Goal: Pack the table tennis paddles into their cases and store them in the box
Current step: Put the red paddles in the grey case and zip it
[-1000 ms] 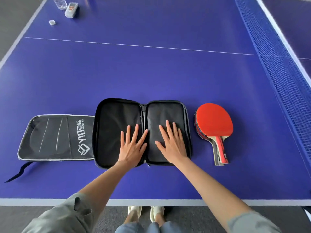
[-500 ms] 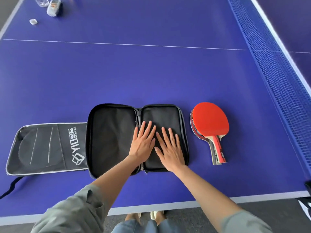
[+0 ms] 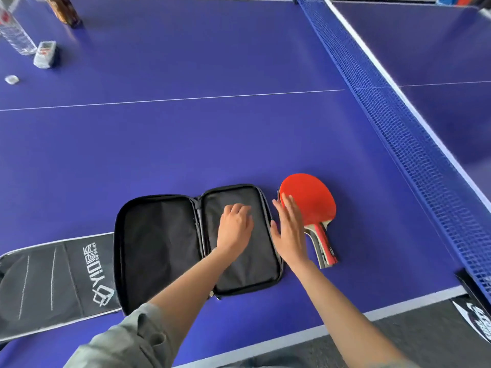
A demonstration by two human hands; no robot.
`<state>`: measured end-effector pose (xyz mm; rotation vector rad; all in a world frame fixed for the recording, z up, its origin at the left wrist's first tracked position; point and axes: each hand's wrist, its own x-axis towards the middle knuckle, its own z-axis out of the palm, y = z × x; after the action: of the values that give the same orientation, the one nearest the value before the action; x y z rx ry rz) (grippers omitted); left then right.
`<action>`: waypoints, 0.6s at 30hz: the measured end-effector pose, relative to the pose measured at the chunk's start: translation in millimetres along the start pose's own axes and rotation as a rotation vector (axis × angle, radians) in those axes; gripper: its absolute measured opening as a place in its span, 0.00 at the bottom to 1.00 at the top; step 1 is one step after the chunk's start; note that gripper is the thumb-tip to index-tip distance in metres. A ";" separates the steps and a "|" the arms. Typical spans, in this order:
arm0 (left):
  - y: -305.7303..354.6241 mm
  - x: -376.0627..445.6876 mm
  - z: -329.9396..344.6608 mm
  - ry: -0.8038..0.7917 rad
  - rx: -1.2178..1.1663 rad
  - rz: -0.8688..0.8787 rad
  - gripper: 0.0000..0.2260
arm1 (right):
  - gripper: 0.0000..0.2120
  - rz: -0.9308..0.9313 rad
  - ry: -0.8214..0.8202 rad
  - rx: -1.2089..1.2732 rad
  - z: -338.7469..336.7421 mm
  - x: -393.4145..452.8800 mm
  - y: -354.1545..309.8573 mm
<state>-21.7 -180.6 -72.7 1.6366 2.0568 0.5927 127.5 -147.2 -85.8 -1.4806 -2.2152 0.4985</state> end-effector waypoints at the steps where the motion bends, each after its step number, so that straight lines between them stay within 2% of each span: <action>1: 11.9 8.1 5.0 -0.050 -0.059 0.012 0.16 | 0.24 0.050 0.046 0.027 -11.6 11.2 11.3; 5: 57.2 36.6 33.4 -0.131 -0.234 -0.046 0.20 | 0.25 0.328 0.075 0.135 -44.7 51.7 62.9; 8: 85.4 50.8 58.9 -0.114 -0.310 -0.151 0.22 | 0.27 0.466 -0.018 0.213 -55.8 71.4 95.5; 11: 97.4 58.8 81.6 -0.078 -0.268 -0.303 0.26 | 0.29 0.575 -0.125 0.332 -60.4 78.6 115.4; 13: 101.6 60.7 90.6 -0.024 -0.294 -0.442 0.29 | 0.28 0.606 -0.183 0.410 -59.5 76.5 120.6; 15: 104.9 61.5 96.5 0.039 -0.351 -0.557 0.27 | 0.27 0.564 -0.191 0.434 -55.2 69.9 123.0; 18: 110.0 62.2 100.2 0.143 -0.464 -0.632 0.23 | 0.26 0.572 -0.159 0.483 -50.8 65.5 126.5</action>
<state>110.9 -91.5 -94.6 0.6513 2.1609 0.8764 230.5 -37.1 -98.3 -1.8148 -1.5716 1.2660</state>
